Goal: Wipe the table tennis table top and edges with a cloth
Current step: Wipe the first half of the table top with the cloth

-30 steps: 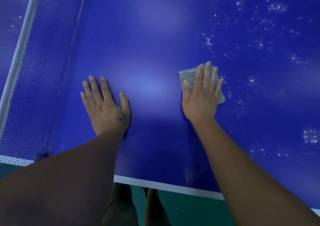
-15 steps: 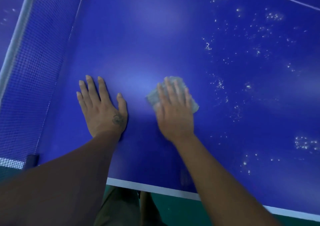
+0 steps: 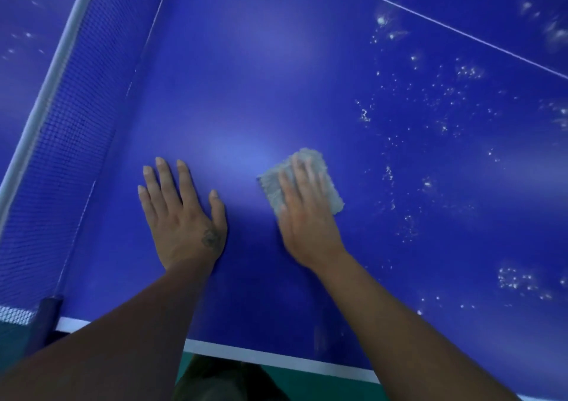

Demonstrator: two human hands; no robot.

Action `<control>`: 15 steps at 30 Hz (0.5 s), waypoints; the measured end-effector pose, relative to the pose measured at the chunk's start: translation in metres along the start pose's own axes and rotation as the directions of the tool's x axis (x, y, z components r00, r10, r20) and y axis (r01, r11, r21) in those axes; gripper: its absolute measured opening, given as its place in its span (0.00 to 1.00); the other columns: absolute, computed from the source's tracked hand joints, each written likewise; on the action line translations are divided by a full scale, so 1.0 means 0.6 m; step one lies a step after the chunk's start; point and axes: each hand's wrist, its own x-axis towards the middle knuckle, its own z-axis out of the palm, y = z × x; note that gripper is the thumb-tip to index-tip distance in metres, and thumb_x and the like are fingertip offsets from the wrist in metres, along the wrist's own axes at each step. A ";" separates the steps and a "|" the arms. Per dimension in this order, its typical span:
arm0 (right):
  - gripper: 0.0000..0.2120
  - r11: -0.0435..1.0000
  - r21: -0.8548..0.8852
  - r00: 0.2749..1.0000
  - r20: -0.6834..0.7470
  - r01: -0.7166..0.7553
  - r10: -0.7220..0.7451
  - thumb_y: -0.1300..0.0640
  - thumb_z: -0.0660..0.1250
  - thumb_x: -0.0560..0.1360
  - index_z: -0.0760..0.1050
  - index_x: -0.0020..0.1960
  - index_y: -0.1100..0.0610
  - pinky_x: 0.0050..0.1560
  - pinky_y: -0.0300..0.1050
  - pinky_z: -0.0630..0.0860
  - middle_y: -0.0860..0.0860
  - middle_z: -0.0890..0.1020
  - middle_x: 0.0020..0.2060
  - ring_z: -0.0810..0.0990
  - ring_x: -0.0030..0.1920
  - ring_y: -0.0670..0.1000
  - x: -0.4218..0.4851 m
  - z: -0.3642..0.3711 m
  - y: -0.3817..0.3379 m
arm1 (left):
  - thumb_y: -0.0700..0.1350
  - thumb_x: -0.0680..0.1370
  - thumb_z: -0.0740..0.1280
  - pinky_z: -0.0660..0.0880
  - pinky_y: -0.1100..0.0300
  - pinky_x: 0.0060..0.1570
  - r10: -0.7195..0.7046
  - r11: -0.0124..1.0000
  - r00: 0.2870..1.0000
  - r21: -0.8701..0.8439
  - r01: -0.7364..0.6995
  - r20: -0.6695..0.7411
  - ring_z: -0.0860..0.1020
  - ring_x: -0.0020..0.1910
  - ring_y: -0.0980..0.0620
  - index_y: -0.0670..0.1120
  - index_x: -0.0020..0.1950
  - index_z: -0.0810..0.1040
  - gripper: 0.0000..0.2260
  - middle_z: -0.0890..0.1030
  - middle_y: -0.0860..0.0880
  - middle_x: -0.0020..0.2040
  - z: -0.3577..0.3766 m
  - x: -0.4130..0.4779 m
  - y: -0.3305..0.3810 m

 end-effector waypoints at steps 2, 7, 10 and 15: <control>0.31 0.991 0.007 0.991 0.018 0.133 -0.134 0.56 0.56 0.84 0.58 0.86 0.61 0.85 0.63 0.52 0.61 0.55 0.86 0.50 0.87 0.61 0.006 -0.003 0.009 | 0.58 0.87 0.53 0.47 0.37 0.85 0.003 1.000 1.000 0.001 -0.003 0.020 0.48 0.87 0.36 0.40 0.87 0.57 0.33 0.52 0.37 0.88 -0.002 -0.001 0.000; 0.29 0.998 -0.058 1.000 -0.019 0.012 -0.014 0.52 0.55 0.88 0.57 0.86 0.58 0.85 0.61 0.51 0.58 0.57 0.86 0.52 0.87 0.59 0.092 -0.027 0.104 | 0.55 0.87 0.52 0.47 0.34 0.84 0.094 0.995 0.993 0.029 -0.096 0.069 0.47 0.87 0.36 0.35 0.86 0.55 0.34 0.51 0.36 0.87 -0.001 0.002 0.003; 0.31 0.952 -0.077 0.955 0.018 -0.295 0.297 0.50 0.48 0.88 0.46 0.88 0.56 0.86 0.57 0.42 0.57 0.47 0.87 0.43 0.87 0.57 0.132 -0.038 0.169 | 0.56 0.86 0.51 0.46 0.31 0.83 0.144 0.986 0.986 0.077 -0.151 0.085 0.46 0.87 0.36 0.34 0.86 0.53 0.35 0.50 0.36 0.87 0.006 0.014 0.010; 0.32 0.871 -0.136 0.878 0.009 -0.473 0.478 0.47 0.44 0.88 0.40 0.88 0.57 0.86 0.61 0.42 0.57 0.41 0.87 0.39 0.87 0.59 0.125 -0.044 0.192 | 0.60 0.86 0.49 0.44 0.31 0.83 0.155 0.982 0.983 0.095 -0.165 0.100 0.45 0.87 0.36 0.37 0.87 0.51 0.36 0.49 0.37 0.88 0.023 0.070 0.070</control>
